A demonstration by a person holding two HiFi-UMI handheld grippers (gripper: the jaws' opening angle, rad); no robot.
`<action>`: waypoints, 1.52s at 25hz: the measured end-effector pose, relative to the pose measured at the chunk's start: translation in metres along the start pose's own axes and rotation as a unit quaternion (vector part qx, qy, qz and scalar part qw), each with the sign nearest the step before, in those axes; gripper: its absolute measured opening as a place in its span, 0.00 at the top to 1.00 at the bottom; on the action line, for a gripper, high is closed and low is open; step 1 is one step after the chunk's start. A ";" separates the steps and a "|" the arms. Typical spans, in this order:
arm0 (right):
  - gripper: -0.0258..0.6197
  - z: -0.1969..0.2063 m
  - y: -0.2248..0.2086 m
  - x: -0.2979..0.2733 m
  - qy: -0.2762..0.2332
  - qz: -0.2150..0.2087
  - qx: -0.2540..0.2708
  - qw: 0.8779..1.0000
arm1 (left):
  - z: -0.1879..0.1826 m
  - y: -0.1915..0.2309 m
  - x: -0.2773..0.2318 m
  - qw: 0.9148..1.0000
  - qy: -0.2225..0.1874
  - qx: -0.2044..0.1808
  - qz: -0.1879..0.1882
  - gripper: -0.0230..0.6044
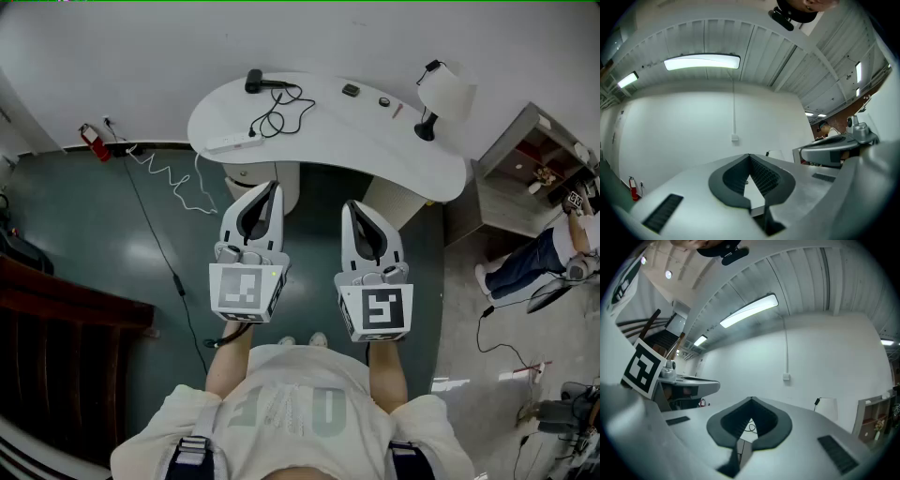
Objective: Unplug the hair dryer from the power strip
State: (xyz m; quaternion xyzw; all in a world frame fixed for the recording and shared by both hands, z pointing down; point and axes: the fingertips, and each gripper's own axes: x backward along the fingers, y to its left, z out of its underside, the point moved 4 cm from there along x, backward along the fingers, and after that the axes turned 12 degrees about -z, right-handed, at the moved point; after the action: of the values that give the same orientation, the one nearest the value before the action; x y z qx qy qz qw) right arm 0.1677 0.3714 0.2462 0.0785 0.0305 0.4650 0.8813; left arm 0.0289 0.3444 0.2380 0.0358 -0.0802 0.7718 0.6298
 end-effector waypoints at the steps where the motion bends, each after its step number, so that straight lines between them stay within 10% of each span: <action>1: 0.96 0.000 -0.002 0.000 0.001 -0.001 0.001 1.000 | -0.001 -0.001 -0.001 1.000 -0.001 0.000 -0.001 0.96; 25: 0.96 0.057 -0.030 -0.011 0.012 -0.106 -0.083 0.991 | 0.044 -0.013 -0.029 0.998 0.045 0.010 -0.043 0.96; 38: 0.96 0.071 -0.135 -0.198 0.017 -0.053 0.007 0.998 | 0.080 0.045 -0.242 1.000 -0.003 0.015 -0.007 0.96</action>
State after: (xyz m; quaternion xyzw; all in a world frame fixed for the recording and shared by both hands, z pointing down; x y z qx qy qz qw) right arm 0.1751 0.1253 0.2899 0.0748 0.0524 0.4183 0.9037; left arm 0.0309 0.0885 0.2751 0.0479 -0.0705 0.7681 0.6346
